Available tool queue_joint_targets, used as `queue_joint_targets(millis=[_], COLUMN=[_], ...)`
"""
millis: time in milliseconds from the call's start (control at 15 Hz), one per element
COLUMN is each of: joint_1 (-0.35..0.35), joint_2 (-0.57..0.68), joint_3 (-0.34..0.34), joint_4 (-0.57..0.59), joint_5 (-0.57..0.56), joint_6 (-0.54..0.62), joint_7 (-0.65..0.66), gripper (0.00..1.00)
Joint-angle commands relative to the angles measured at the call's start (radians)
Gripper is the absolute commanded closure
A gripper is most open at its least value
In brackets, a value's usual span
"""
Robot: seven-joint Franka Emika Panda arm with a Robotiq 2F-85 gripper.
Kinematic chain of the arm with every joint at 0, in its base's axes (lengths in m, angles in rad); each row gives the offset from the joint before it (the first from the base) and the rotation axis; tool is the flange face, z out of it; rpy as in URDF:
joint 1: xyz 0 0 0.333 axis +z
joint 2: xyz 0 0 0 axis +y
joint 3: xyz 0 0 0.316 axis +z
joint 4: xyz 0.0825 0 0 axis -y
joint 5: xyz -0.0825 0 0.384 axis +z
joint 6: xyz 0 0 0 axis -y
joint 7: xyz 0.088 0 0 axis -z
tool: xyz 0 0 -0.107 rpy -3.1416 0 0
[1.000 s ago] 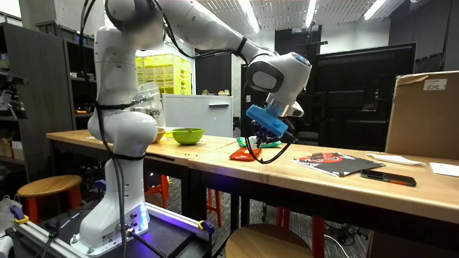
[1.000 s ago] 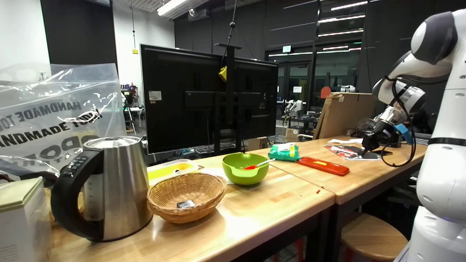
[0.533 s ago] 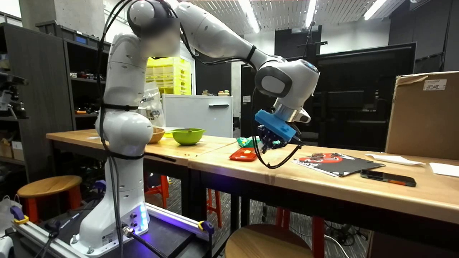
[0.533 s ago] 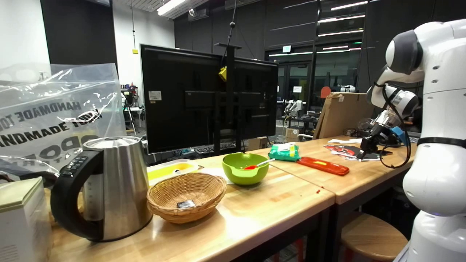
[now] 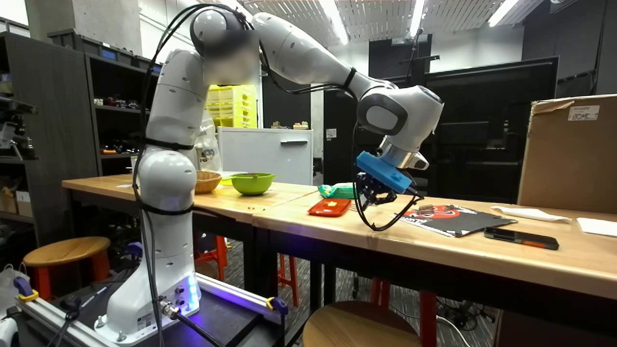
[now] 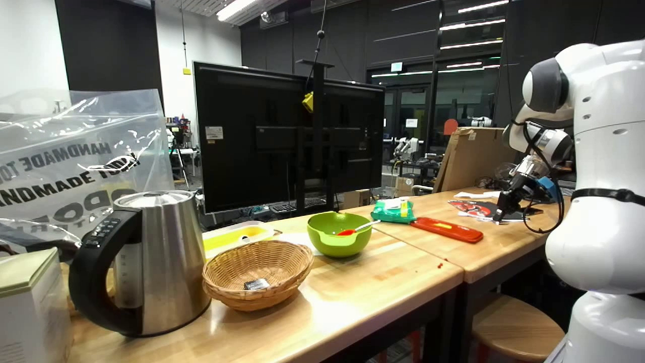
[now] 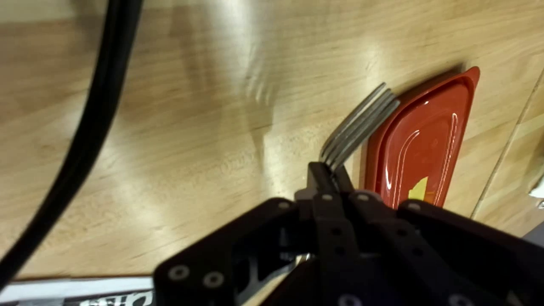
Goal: Move the silver fork to the right
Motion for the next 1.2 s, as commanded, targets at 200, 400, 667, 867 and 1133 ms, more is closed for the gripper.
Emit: queue_joint_targets(millis=[200, 400, 667, 867, 1133], joint_1=[-0.124, -0.166, -0.205, -0.218, -0.208], joint_2=[0.051, 0.057, 0.052, 0.033, -0.027], joint_3=[0.124, 0.169, 0.208, 0.220, 0.215], joint_4=[0.077, 0.089, 0.092, 0.083, 0.048], joint_5=[-0.008, -0.013, -0.021, -0.039, -0.124], joint_6=[-0.057, -0.061, -0.048, -0.033, 0.008], joint_7=[0.001, 0.006, 0.014, 0.026, 0.073], gripper=[0.68, 0.49, 0.22, 0.02, 0.00])
